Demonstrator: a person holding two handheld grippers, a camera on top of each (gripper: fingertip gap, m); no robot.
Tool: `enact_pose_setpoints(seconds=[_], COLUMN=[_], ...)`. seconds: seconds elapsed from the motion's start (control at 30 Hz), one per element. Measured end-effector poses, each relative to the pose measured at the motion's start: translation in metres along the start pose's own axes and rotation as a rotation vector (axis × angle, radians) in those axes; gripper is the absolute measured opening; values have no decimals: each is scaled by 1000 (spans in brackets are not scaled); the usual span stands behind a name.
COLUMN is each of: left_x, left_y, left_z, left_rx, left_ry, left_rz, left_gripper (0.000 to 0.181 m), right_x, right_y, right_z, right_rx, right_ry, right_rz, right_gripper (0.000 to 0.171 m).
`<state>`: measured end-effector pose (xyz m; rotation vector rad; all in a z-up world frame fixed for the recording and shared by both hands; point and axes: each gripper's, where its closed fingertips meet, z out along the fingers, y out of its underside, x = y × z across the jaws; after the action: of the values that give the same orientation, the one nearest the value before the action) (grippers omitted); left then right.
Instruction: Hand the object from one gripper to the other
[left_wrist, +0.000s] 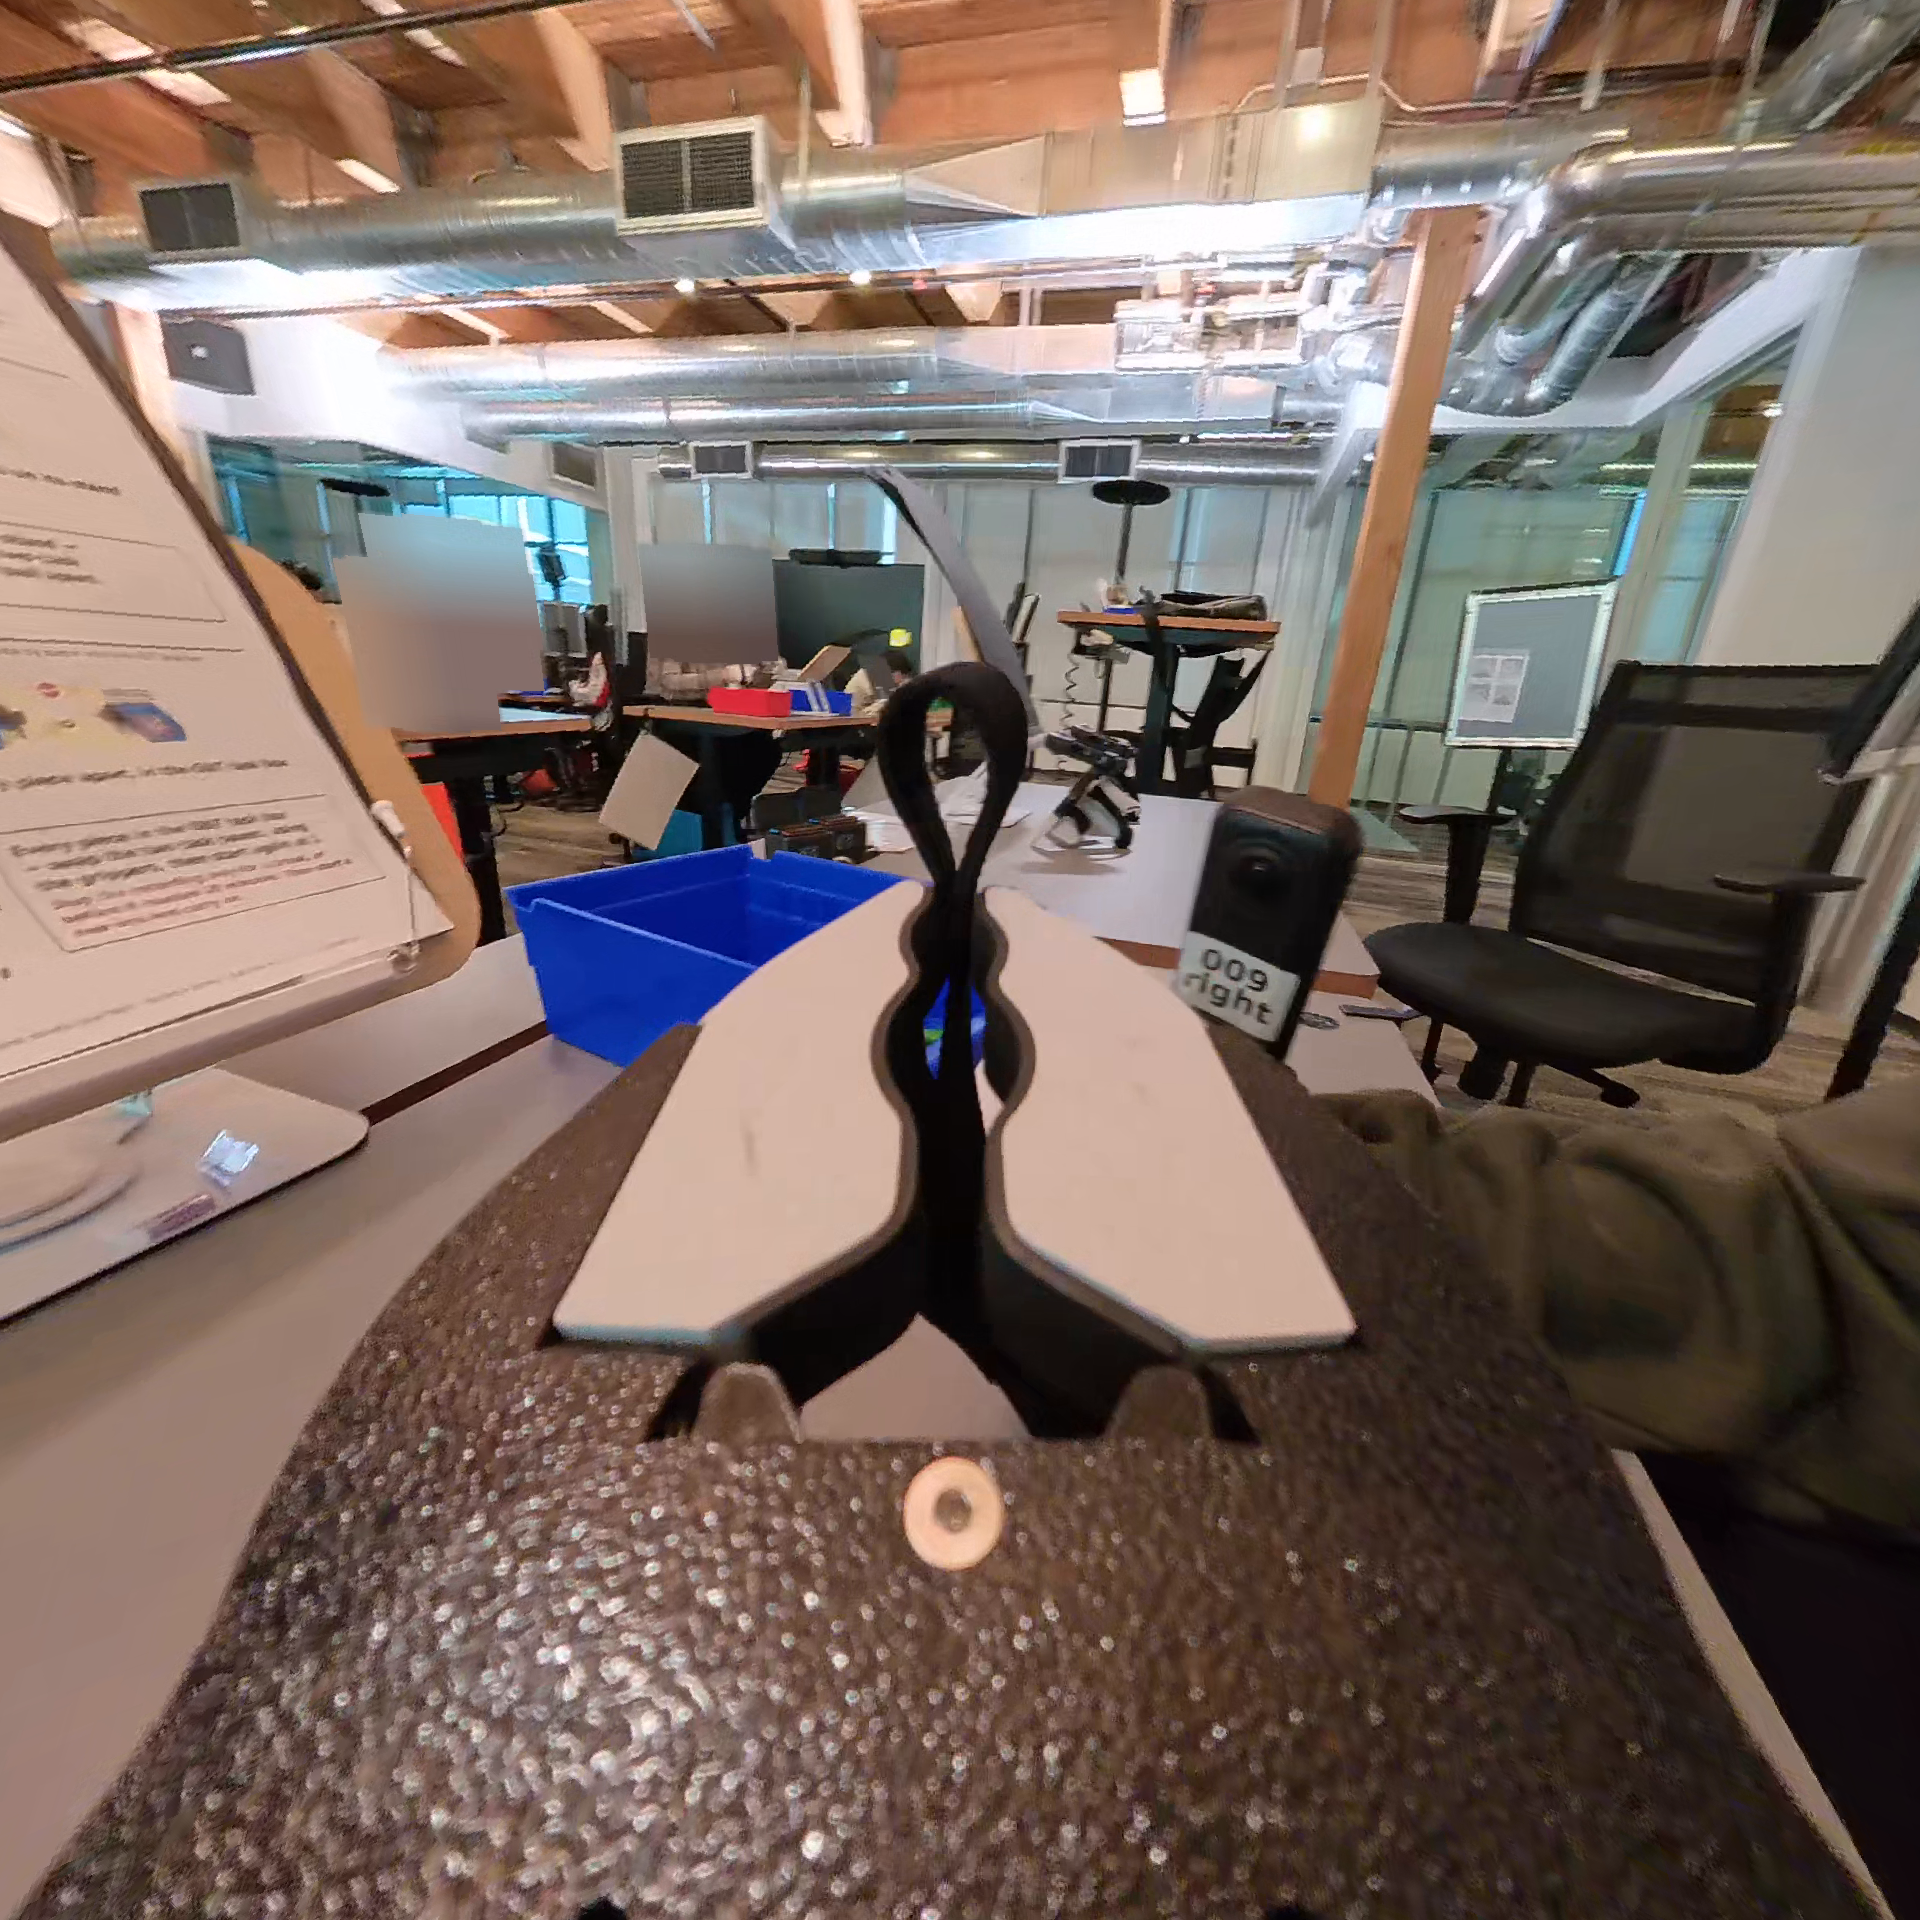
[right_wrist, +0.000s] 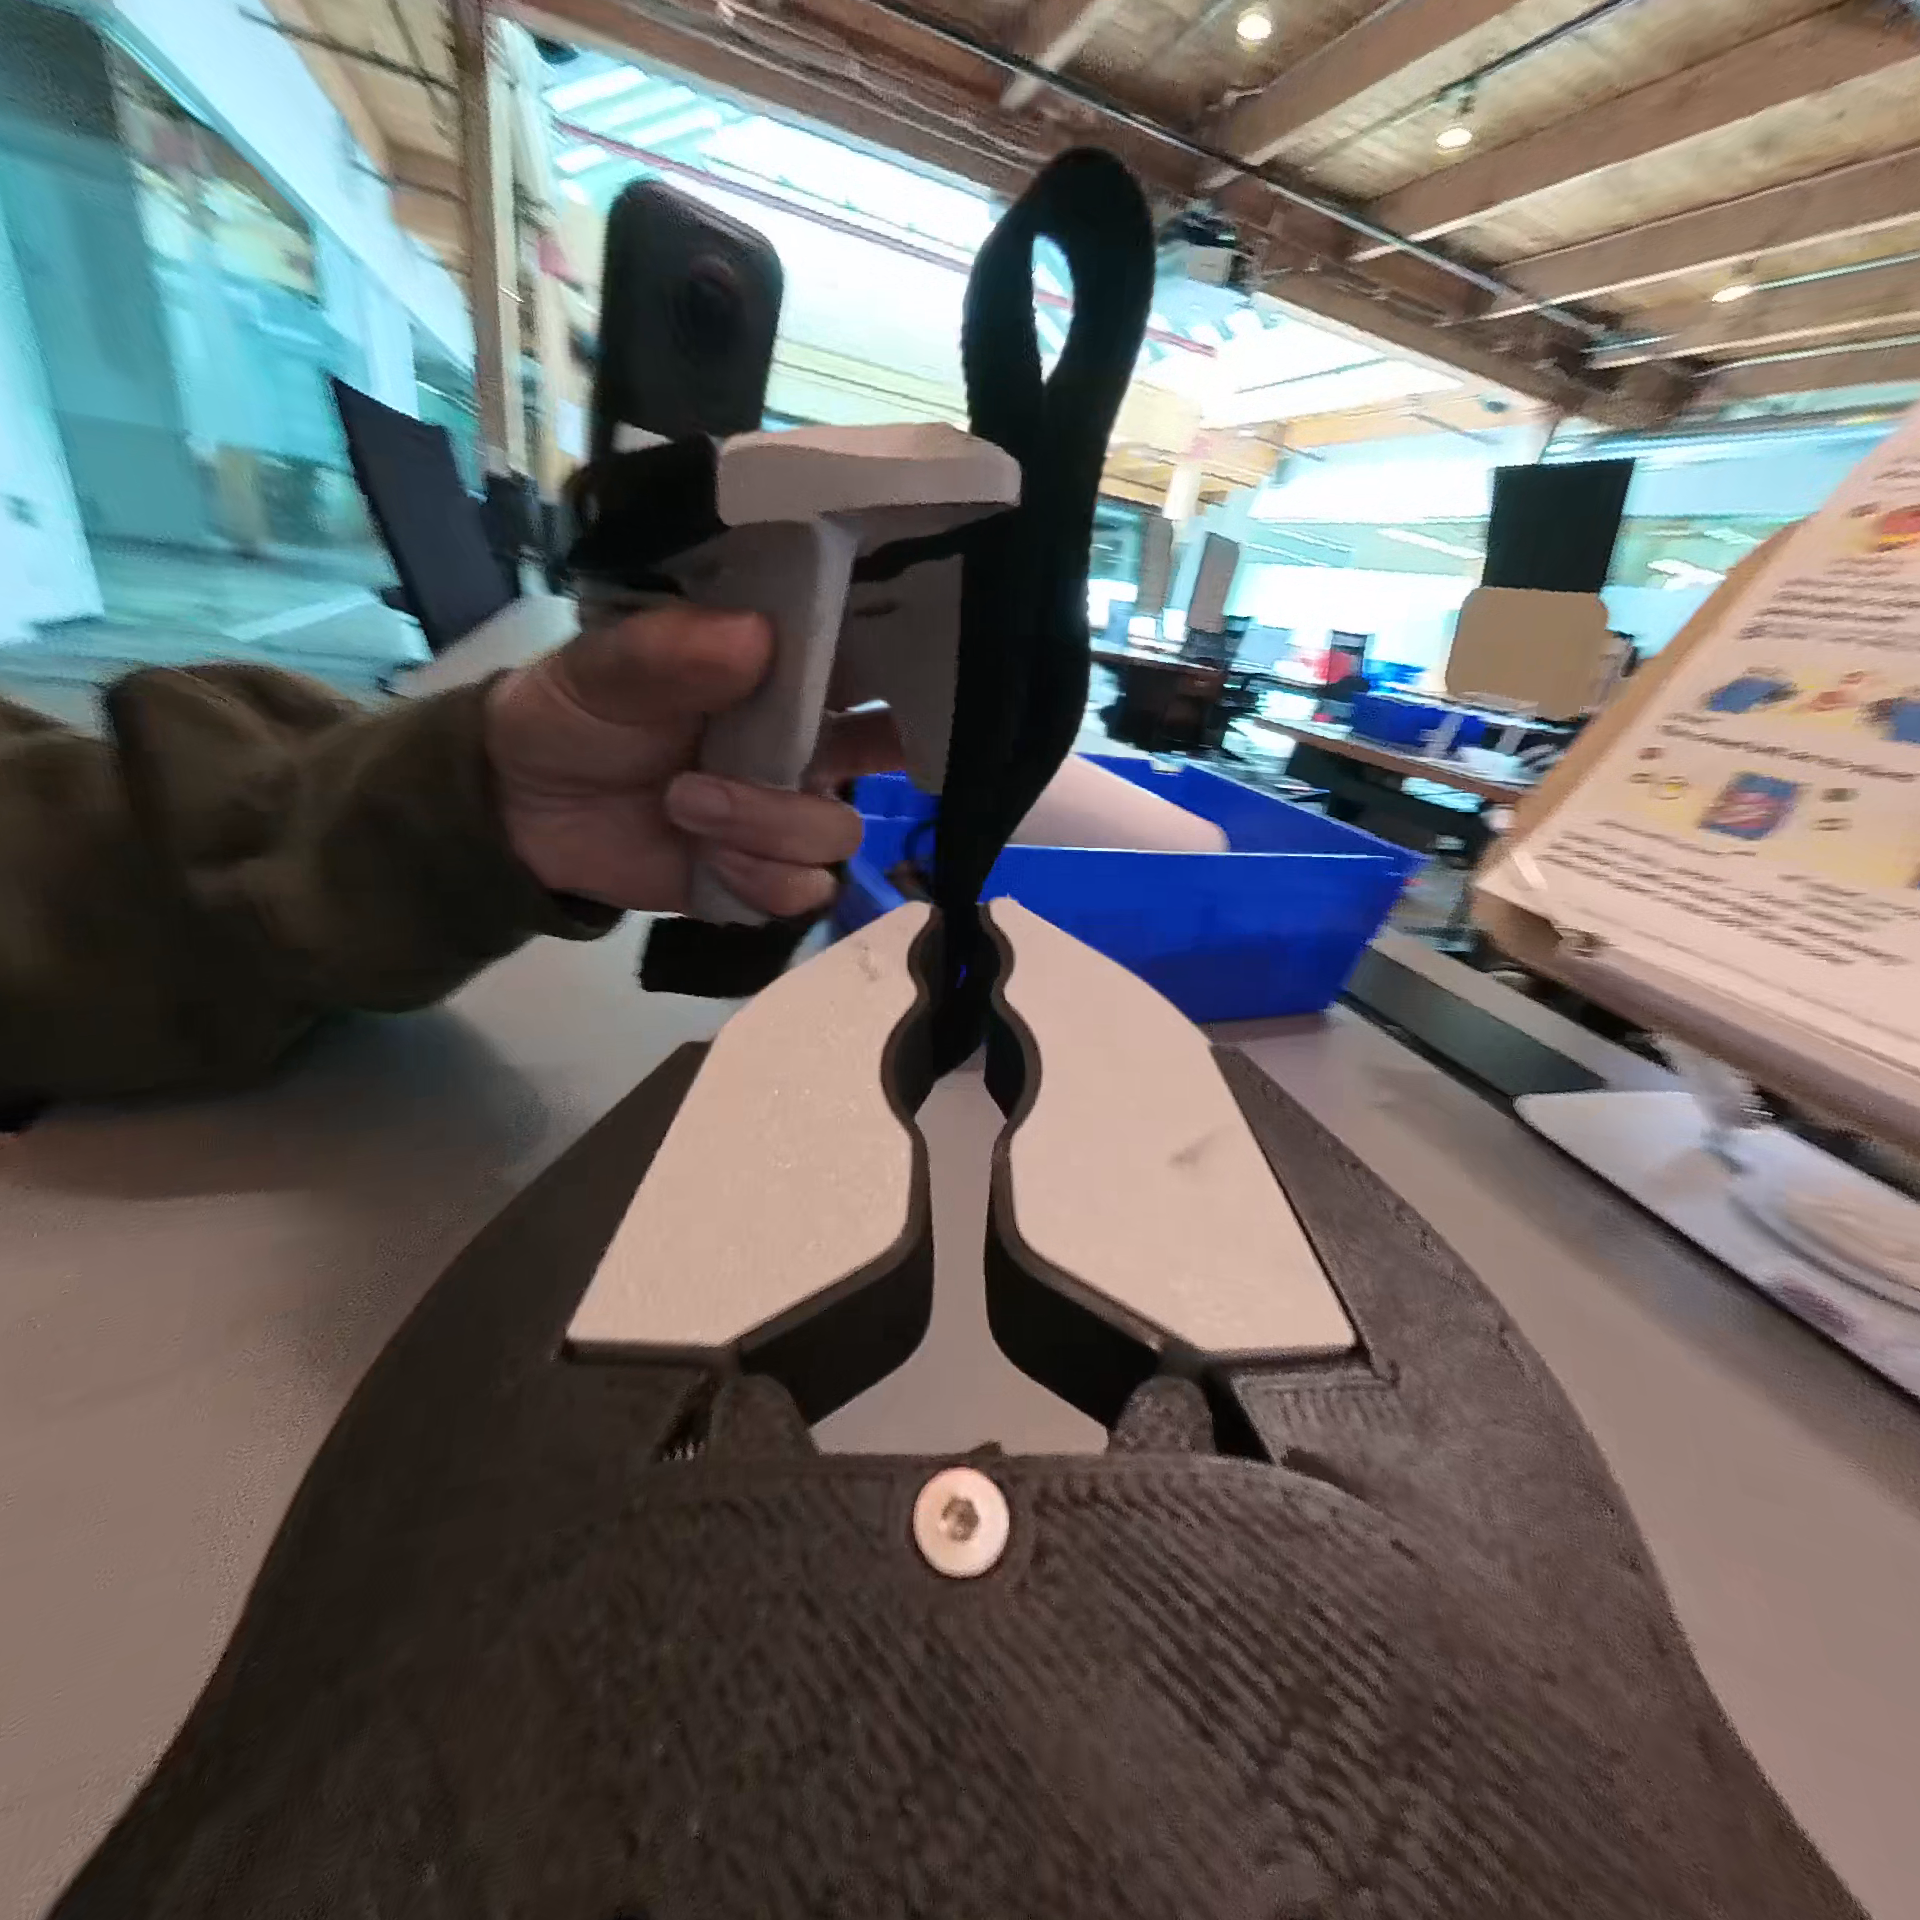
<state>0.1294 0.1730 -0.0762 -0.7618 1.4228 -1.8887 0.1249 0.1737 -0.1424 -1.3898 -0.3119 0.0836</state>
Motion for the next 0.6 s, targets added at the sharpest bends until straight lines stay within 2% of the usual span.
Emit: enact_pose_setpoints(seconds=[0.07, 0.17, 0.27, 0.37, 0.5, 0.6], left_x=[-10, -31, -36, -29, -33, -31], left_y=[2, 15, 35, 48, 47, 45], left_z=[-1, -3, 3, 11, 8, 7], left_rx=[-15, -95, -197, -246, -246, -246], left_ry=[-69, -235, -327, -333, -377, -339], left_rz=[-5, -11, -62, -94, -76, -97], left_gripper=[10, 31, 45, 46, 25, 23], right_x=[13, 41, 46, 38, 31, 26], right_y=[3, 5, 2, 8, 13, 12], right_z=[-2, -12, -15, -9, -3, -1], right_rx=[-34, -107, -129, -161, -197, -184], right_ry=[104, 345, 427, 390, 367, 344], right_rz=[-73, -240, -342, -376, -448, -455], right_gripper=[4, 4, 4, 4, 4, 4])
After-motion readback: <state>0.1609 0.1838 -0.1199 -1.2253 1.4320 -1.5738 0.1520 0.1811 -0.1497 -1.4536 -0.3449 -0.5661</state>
